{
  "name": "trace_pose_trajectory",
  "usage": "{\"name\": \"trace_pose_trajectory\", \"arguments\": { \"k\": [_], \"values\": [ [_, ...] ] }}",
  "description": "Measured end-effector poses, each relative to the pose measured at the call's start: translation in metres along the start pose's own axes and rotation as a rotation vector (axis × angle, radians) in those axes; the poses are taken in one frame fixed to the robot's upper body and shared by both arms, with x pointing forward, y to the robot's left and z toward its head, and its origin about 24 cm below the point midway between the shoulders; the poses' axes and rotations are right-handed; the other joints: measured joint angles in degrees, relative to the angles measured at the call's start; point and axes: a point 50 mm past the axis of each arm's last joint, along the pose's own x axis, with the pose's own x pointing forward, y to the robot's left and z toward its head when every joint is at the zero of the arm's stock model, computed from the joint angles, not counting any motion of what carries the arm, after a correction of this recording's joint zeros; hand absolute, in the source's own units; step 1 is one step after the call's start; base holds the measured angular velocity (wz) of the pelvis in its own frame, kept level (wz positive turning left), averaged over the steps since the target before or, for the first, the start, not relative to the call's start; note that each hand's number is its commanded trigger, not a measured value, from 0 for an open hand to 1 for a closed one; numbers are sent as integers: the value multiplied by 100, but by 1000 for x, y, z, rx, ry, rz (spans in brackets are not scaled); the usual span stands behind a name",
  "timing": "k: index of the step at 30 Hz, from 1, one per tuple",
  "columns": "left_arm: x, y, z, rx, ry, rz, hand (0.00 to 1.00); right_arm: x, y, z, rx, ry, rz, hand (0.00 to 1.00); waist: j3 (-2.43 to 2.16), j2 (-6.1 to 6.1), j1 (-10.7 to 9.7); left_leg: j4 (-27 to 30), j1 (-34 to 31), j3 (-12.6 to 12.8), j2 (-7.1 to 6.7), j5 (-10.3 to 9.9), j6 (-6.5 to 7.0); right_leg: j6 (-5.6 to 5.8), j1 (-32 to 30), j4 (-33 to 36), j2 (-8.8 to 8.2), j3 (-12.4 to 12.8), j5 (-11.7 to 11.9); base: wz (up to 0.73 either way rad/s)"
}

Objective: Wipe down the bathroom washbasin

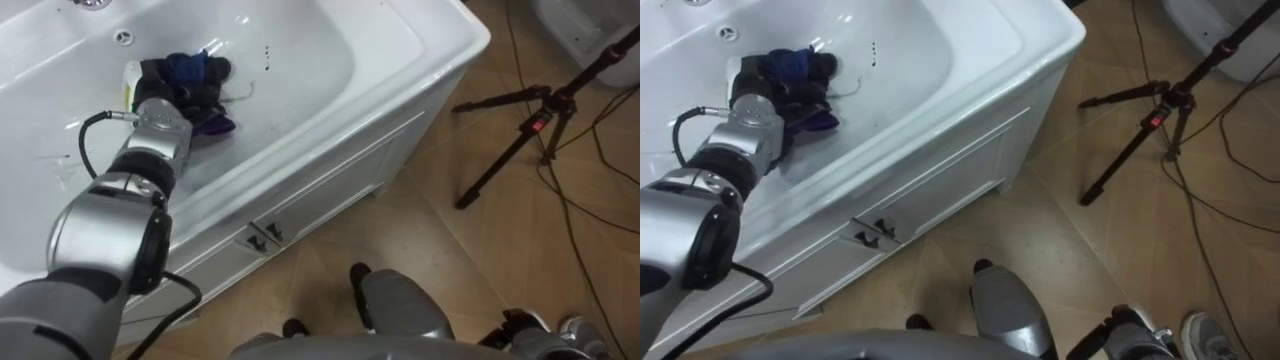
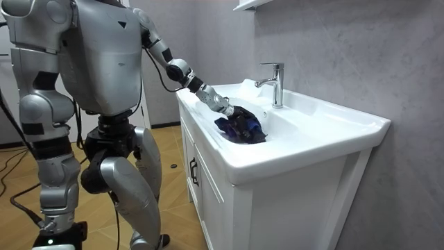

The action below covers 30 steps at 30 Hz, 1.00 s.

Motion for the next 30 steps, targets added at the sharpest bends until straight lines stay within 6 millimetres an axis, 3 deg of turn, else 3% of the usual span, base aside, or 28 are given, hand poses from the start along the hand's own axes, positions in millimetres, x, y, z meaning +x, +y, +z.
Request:
{"name": "trace_pose_trajectory", "arguments": {
  "k": [4,10,17,27,30],
  "values": [
    [-1,-5,18,-21,-59,-14,100,-1,6,4,-4,-12,13,0,7,-11,-23,2,-11,41,1,-6,-7,-3,-54,-1,17,23,2,-6],
    [-2,-8,22,-3,-82,-26,100,-1,5,9,-11,-40,11,0,-3,20,4,-7,-4,65,-1,-10,-5,-3,-51,-18,13,25,4,-1],
    [-5,-14,31,40,-131,-51,100,-1,4,13,-28,-49,15,0,81,152,-10,-16,2,46,-1,-10,-4,1,-24,-2,6,14,5,0],
    [-10,-27,38,132,-186,-85,100,-2,4,18,-46,-63,26,0,75,203,-13,-31,57,9,-5,-10,-2,5,61,-27,-9,-21,1,1],
    [-13,-35,41,142,-197,-108,100,-2,4,19,-40,-70,25,0,56,302,-11,-102,102,-2,-4,-5,5,23,137,-123,-8,-35,18,1]
  ]
}}
